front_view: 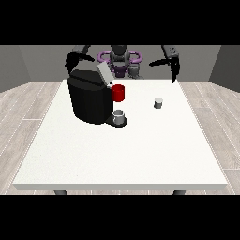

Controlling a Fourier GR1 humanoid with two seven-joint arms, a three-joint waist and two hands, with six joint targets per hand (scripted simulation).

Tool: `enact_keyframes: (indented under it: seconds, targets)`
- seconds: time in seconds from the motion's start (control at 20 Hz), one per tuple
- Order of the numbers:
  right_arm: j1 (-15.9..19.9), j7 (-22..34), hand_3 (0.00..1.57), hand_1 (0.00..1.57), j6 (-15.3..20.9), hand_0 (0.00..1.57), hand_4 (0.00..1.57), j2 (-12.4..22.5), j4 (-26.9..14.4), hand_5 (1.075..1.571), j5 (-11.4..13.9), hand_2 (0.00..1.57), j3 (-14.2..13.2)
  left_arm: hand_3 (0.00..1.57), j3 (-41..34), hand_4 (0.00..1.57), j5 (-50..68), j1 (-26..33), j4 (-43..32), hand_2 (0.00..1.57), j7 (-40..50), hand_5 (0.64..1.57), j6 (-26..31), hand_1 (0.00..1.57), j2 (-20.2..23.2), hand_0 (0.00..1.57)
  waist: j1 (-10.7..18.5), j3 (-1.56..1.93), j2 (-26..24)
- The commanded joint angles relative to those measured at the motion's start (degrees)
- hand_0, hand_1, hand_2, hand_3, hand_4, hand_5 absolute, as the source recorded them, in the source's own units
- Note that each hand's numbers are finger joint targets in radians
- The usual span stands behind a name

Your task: Insert the coffee pod into the coffee machine and close the lid

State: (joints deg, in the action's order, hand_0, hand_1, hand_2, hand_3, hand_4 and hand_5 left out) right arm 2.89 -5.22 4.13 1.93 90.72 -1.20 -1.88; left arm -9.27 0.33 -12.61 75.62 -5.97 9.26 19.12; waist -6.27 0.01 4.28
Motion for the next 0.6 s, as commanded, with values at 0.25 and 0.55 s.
enact_keyframes:
  seconds: [0.25,0.55]
  targets:
    - [-0.1,-0.3,0.00,0.00,-0.3,0.00,0.19,-1.9,4.7,1.571,0.8,0.00,4.5,0.00,-4.3,0.00,-1.6,-10.2,-17.3,0.00,-0.6,1.571,2.7,0.00,6.4,0.00,-5.6,-0.04,5.0]
    - [1.9,-3.9,0.00,0.00,0.0,0.00,0.28,-0.4,-0.5,1.571,0.4,0.00,1.5,0.00,-2.5,0.00,-6.3,-11.9,-23.4,0.00,-3.5,1.571,1.0,0.00,6.3,0.00,-2.5,-0.02,6.9]
